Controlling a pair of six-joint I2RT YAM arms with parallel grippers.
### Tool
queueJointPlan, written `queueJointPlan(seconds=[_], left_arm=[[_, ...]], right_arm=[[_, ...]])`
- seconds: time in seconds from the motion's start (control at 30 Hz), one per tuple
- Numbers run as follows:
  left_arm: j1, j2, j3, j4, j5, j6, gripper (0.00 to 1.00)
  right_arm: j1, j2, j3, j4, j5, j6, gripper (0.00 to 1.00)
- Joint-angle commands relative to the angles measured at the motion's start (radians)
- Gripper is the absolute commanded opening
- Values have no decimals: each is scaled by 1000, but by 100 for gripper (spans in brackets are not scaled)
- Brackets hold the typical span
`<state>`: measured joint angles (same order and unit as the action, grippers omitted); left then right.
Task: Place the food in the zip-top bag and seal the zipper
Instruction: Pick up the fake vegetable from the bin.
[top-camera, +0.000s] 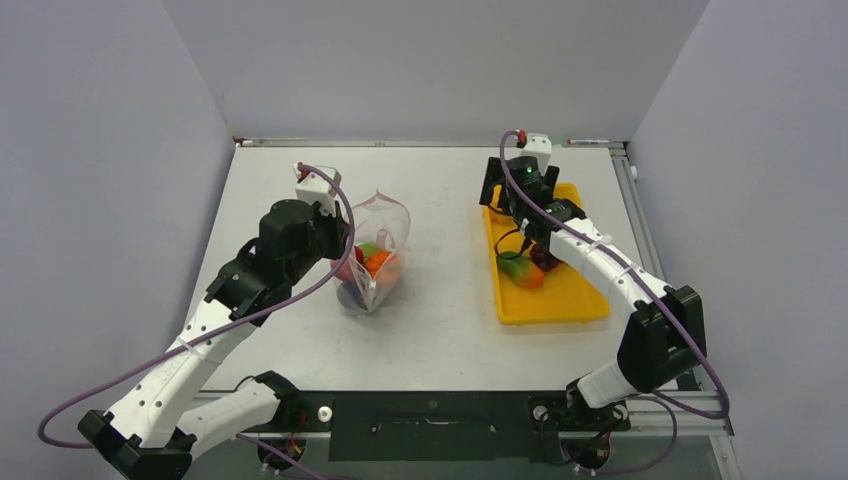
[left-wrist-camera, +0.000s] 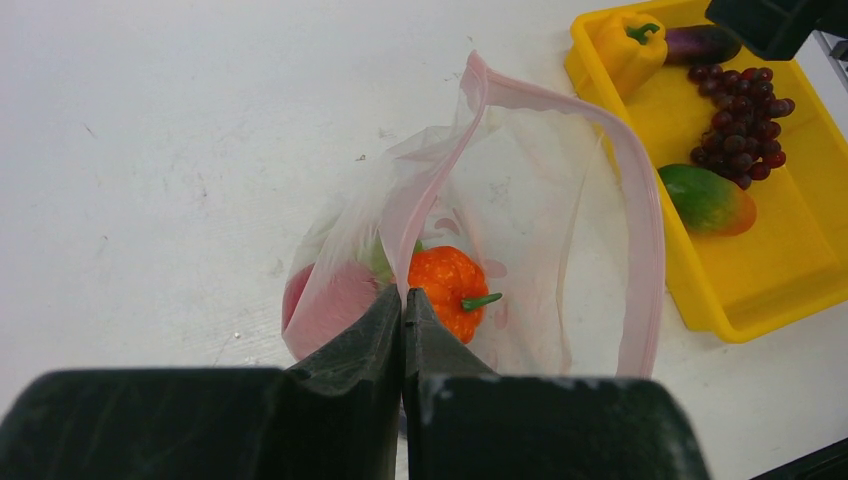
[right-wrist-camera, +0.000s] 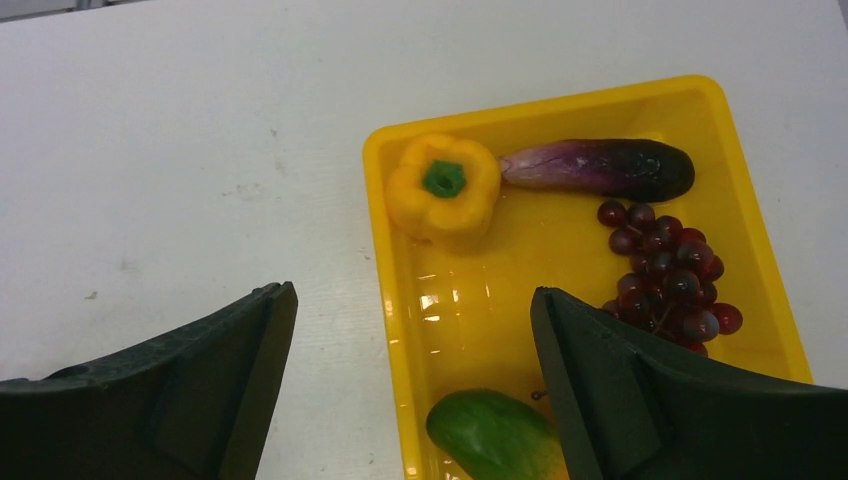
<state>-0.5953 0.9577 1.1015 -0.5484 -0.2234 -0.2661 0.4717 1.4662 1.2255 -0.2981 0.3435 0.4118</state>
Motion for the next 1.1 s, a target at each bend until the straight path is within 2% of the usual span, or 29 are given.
queueJointPlan(seconds=[0.0,0.43,1.07], left_arm=[[5,1,2,47,5,5,0],[6,8,0,49,8,5,0],[6,24,0,46,-2,10,0]], right_arm=[[-55,70,-4,51,-70,39,90],[-134,253,42,118,-163,46,90],[-169,440,196,118,-133,31,90]])
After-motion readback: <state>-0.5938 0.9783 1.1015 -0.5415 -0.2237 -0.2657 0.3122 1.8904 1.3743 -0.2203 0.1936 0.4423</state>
